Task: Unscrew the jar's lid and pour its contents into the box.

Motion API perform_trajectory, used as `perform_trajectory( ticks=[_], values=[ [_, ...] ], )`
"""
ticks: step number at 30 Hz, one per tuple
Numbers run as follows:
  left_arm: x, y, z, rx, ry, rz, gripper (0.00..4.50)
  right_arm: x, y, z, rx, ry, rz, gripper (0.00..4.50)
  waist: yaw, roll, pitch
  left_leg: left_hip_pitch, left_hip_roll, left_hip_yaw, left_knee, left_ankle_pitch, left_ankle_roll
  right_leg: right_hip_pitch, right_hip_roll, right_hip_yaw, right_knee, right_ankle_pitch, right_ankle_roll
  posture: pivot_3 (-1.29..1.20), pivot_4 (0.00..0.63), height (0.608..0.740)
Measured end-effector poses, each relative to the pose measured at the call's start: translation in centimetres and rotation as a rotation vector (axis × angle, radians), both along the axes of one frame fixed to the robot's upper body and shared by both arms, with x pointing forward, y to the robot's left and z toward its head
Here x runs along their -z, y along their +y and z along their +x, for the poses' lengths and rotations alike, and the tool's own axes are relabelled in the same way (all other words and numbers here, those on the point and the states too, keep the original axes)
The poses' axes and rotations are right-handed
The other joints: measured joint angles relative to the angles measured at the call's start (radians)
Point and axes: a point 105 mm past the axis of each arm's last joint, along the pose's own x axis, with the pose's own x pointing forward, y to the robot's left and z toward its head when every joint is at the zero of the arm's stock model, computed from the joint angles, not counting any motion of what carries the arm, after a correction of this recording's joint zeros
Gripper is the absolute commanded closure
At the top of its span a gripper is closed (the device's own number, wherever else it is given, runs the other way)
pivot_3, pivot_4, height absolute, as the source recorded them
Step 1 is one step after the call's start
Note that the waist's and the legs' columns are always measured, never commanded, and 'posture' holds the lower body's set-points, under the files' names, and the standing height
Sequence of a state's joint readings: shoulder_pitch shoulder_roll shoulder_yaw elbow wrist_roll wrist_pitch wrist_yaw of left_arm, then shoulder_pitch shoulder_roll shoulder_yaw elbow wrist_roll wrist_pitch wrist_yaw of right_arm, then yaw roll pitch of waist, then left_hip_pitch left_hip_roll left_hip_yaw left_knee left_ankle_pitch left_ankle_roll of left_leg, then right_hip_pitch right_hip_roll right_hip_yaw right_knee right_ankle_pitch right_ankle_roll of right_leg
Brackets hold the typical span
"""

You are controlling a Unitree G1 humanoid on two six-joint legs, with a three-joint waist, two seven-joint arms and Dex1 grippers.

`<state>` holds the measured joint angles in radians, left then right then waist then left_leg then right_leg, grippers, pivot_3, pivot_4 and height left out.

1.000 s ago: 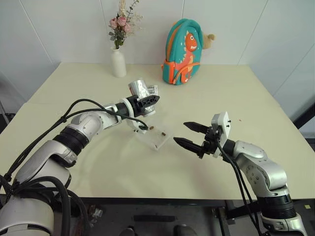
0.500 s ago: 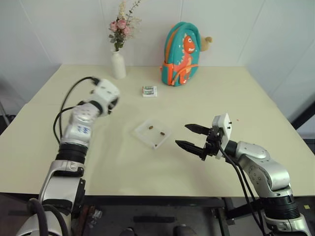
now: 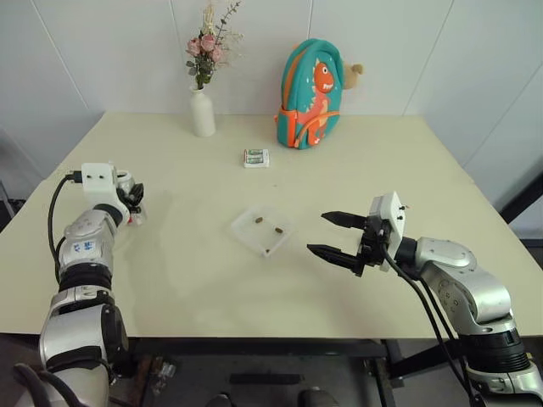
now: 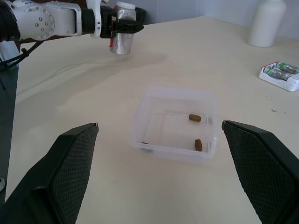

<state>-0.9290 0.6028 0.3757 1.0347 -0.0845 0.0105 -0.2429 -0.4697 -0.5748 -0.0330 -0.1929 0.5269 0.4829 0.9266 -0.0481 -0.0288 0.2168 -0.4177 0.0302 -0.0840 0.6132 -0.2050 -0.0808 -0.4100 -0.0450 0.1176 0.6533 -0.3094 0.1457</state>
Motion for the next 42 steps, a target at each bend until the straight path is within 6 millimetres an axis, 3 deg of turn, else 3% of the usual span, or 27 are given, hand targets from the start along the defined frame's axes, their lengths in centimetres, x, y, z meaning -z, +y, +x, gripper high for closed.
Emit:
perform_trajectory(
  ticks=[2,9,10,14,22,29,33,35,37,42],
  values=[
    [0.6,0.2,-0.3,-0.001,-0.005,0.015,2.24,0.0,0.0,0.0,0.000,0.000,0.000,0.03,0.000,0.000,0.000,0.000,0.000,0.000,0.000,0.000,0.000,0.000,0.000,0.000,0.000,0.000,0.000,0.00,0.150,0.740],
    [0.3,-0.1,-0.6,0.045,-0.083,-0.036,0.12,-0.2,0.2,-0.2,-0.004,-0.004,-0.001,0.00,-0.004,0.000,0.000,0.000,0.000,0.000,0.000,0.000,0.000,0.000,0.000,0.000,0.000,0.000,0.000,0.00,0.150,0.740],
    [0.3,-0.1,-0.6,0.045,-0.084,-0.037,0.04,-0.2,0.2,-0.2,-0.004,-0.001,-0.001,0.00,-0.005,0.000,0.000,0.000,0.000,0.000,0.000,0.000,0.000,0.000,0.000,0.000,0.000,0.000,0.000,0.00,0.150,0.740],
    [1.0,0.2,-1.1,0.039,-0.076,-0.033,0.04,-0.2,0.2,-0.2,-0.006,0.001,0.001,0.00,-0.009,0.000,0.000,0.001,0.000,0.000,-0.001,0.000,0.000,0.000,0.000,0.000,0.000,0.000,0.000,0.00,0.150,0.740],
    [2.5,1.6,-4.2,0.018,-0.030,-0.060,0.04,-0.1,0.5,-0.8,-0.031,0.006,-0.002,0.00,-0.006,0.000,0.000,0.001,0.001,0.000,-0.001,0.000,0.000,0.000,0.000,0.000,0.000,0.001,-0.001,0.00,0.150,0.740],
    [2.7,1.0,-7.8,0.064,0.012,0.006,0.04,0.2,0.7,-1.0,-0.069,0.014,-0.008,0.00,-0.010,0.000,0.000,0.004,0.001,0.001,-0.002,0.000,0.000,0.002,0.000,0.000,0.000,0.000,-0.003,0.00,0.150,0.740],
    [3.1,1.8,-11.4,0.113,0.125,0.136,0.04,0.2,0.7,-0.8,-0.073,0.004,-0.014,0.00,-0.015,-0.001,0.000,0.007,0.002,0.003,-0.004,0.000,0.000,0.002,0.000,0.002,0.000,-0.001,-0.006,0.00,0.150,0.740],
    [3.1,0.7,-13.5,0.251,0.193,0.236,0.04,0.2,0.3,-0.7,-0.072,-0.006,-0.022,0.00,-0.015,-0.001,0.000,0.008,0.002,0.006,-0.007,0.000,-0.001,0.002,0.000,0.004,-0.003,-0.003,-0.010,0.00,0.150,0.740],
    [2.3,-1.5,-15.1,0.448,0.214,0.335,0.04,0.2,-0.2,-0.8,-0.084,-0.022,-0.048,0.00,-0.007,-0.002,0.000,0.009,0.002,0.008,-0.010,0.000,-0.001,0.003,0.000,0.005,-0.009,-0.010,-0.023,0.00,0.150,0.740],
    [-0.4,-5.2,-16.1,0.722,0.097,0.464,0.04,0.9,-0.7,-0.9,-0.124,-0.042,-0.110,0.00,-0.006,-0.001,-0.001,0.013,0.003,0.013,-0.016,0.000,0.000,0.014,-0.002,0.008,-0.028,-0.006,-0.026,0.00,0.150,0.740]
  ],
)
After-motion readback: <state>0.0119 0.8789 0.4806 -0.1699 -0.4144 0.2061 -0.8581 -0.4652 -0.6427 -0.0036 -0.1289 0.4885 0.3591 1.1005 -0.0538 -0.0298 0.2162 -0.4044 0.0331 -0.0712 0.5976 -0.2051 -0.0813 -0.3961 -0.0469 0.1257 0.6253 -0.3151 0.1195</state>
